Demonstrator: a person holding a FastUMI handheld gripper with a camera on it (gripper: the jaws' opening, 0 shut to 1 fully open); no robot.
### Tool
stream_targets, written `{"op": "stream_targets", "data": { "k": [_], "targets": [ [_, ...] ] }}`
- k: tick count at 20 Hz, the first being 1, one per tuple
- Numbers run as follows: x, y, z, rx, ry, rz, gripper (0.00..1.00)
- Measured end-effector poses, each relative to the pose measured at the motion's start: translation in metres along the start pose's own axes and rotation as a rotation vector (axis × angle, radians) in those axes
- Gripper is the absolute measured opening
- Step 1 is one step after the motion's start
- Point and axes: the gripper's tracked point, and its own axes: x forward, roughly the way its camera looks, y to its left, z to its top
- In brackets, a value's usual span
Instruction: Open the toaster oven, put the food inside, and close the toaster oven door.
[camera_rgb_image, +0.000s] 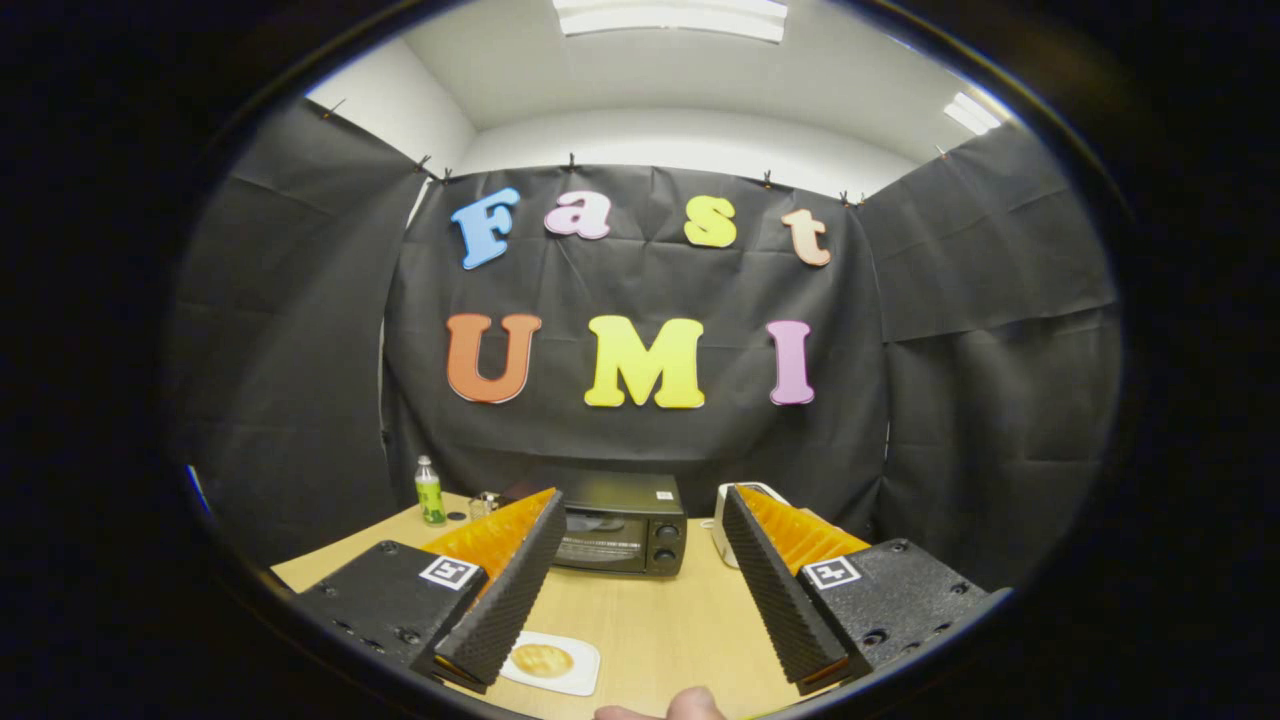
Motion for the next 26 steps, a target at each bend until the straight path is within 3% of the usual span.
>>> {"op": "stream_targets", "data": {
  "k": [10, 14, 21, 26],
  "targets": [
    [0.013, 0.004, -0.008, 0.024, 0.019, 0.004, 1.0],
    [0.04, 0.023, -0.016, 0.054, 0.084, 0.061, 1.0],
    [0.135, 0.032, -0.01, 0.047, 0.088, 0.052, 1.0],
    [0.214, 0.057, -0.03, 0.074, 0.111, 0.084, 1.0]
  ]
}}
